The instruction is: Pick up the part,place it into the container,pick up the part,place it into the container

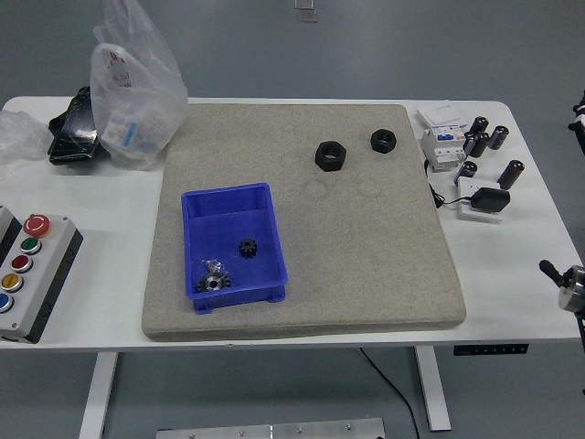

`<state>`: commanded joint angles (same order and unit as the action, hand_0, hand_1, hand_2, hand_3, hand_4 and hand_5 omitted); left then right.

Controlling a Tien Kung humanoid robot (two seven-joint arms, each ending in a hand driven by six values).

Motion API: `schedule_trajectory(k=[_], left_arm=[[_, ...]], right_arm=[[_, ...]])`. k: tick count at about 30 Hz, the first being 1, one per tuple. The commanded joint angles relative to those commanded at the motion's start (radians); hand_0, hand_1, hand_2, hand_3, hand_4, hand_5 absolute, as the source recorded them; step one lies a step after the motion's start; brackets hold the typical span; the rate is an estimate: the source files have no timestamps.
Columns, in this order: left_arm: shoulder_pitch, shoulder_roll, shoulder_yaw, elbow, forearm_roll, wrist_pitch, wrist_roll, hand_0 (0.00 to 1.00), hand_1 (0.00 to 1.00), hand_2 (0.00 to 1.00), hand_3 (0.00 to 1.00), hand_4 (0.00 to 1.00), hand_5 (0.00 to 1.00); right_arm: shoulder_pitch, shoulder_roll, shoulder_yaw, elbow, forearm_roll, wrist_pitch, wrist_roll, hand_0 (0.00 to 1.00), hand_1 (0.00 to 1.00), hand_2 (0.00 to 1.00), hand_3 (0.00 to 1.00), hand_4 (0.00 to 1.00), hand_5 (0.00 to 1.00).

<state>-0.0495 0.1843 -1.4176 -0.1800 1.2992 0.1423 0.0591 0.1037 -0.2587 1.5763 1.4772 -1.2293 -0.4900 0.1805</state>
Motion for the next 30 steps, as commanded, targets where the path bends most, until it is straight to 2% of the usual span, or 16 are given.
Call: schedule_trajectory(k=[8, 17, 18, 23, 24, 30], left_arm=[[-0.001, 0.004, 0.002, 0.000, 0.002, -0.003, 0.004, 0.616, 0.573, 0.551, 0.627, 0.712, 0.260], [0.014, -0.010, -0.028, 0.000, 0.017, -0.001, 0.012, 0.617, 0.556, 0.524, 0.627, 0.712, 0.259], [0.017, -0.013, -0.033, 0.000, 0.017, 0.000, 0.012, 0.618, 0.581, 0.478, 0.625, 0.713, 0.260], [0.027, -0.024, -0.053, 0.000, 0.017, 0.005, 0.010, 0.618, 0.581, 0.478, 0.625, 0.713, 0.260], [0.028, -0.026, -0.055, 0.000, 0.016, 0.005, 0.010, 0.619, 0.592, 0.537, 0.627, 0.711, 0.258], [0.033, -0.033, -0.062, 0.000, 0.013, 0.005, 0.008, 0.619, 0.593, 0.539, 0.628, 0.711, 0.259]], right_arm=[[-0.001, 0.004, 0.016, 0.003, -0.007, 0.002, 0.000, 0.481, 0.589, 0.668, 0.683, 0.544, 0.276], [0.002, -0.004, 0.007, -0.001, -0.014, 0.003, -0.007, 0.482, 0.588, 0.667, 0.683, 0.544, 0.276], [0.003, -0.006, 0.003, -0.001, -0.016, 0.004, -0.009, 0.484, 0.588, 0.664, 0.661, 0.633, 0.201], [0.007, -0.016, -0.011, 0.000, -0.020, 0.007, -0.014, 0.484, 0.588, 0.664, 0.661, 0.633, 0.201], [0.007, -0.017, -0.013, 0.000, -0.021, 0.008, -0.015, 0.488, 0.592, 0.667, 0.657, 0.669, 0.178], [0.007, -0.016, -0.019, -0.002, -0.021, 0.011, -0.016, 0.498, 0.602, 0.667, 0.654, 0.674, 0.180]])
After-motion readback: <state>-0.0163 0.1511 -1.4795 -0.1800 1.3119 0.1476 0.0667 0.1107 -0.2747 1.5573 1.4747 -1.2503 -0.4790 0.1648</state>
